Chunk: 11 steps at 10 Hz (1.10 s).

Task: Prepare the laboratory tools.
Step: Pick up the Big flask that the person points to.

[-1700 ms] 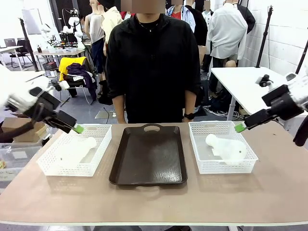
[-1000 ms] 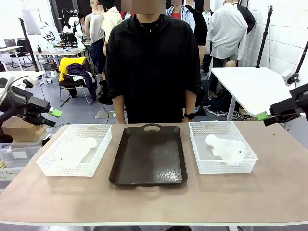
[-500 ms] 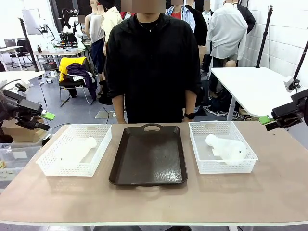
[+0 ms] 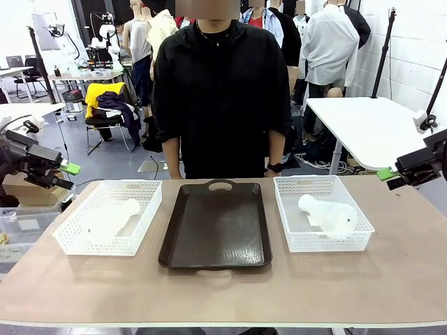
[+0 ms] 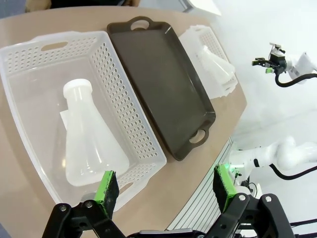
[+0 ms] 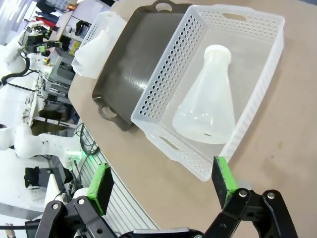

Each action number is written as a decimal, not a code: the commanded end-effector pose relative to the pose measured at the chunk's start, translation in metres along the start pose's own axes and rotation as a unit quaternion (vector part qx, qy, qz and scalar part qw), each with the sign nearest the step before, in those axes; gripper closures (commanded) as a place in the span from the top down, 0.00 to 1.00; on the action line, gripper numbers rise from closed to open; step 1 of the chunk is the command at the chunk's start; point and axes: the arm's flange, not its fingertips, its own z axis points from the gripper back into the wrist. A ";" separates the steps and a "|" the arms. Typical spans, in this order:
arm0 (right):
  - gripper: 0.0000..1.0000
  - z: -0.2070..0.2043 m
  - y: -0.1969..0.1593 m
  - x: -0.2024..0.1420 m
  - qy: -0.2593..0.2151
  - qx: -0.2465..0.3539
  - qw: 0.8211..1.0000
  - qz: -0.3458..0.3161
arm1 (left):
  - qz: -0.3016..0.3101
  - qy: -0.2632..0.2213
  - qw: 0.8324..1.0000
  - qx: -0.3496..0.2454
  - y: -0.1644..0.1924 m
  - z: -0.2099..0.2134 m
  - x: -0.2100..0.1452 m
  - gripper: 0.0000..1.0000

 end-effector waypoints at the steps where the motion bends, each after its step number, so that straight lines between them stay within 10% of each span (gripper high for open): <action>1: 1.00 -0.001 -0.003 0.002 -0.019 0.010 1.000 0.011 | -0.018 -0.017 0.999 -0.020 0.004 0.005 -0.006 1.00; 11: 1.00 -0.008 -0.003 0.006 -0.010 0.009 1.000 0.021 | -0.038 -0.027 0.998 -0.034 0.002 0.012 -0.003 1.00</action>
